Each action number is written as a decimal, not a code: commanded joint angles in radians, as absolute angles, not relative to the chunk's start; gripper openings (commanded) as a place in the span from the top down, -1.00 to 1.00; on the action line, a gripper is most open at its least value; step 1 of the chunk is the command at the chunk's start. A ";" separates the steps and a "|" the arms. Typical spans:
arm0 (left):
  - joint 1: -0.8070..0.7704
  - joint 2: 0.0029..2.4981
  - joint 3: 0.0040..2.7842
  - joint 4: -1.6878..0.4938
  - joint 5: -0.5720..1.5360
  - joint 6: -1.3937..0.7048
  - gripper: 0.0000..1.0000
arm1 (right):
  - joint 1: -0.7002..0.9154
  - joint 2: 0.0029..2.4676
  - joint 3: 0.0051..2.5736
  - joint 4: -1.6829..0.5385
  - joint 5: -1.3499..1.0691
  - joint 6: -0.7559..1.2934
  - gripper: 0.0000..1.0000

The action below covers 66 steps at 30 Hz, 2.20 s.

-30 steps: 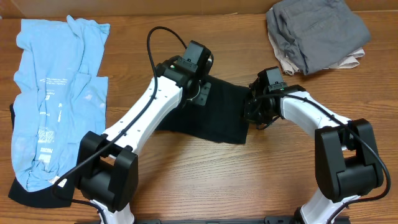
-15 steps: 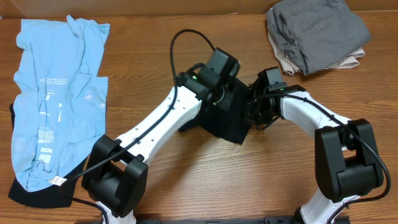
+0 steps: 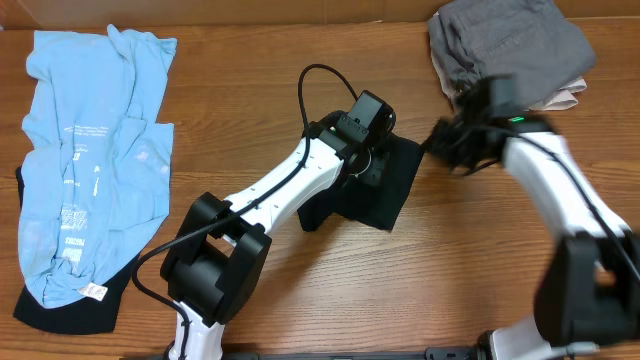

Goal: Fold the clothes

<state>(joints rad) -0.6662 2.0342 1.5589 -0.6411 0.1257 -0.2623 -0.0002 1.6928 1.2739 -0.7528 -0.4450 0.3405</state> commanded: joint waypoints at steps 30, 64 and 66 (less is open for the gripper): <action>-0.104 2.032 2.571 -1.094 0.343 -0.232 -1.00 | 0.093 1.505 1.439 -0.918 -0.346 0.143 0.24; -0.028 2.140 2.559 -1.273 0.255 -0.162 -1.00 | 0.402 1.829 1.230 -0.939 -0.001 0.398 0.27; -0.028 2.147 2.559 -1.274 0.254 -0.157 -1.00 | 0.388 1.828 1.232 -0.937 -0.001 0.398 0.28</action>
<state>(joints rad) -0.0280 2.1284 2.5591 -1.2705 0.2577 -0.1829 0.4118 1.8309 1.2346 -0.9478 -0.0181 0.3740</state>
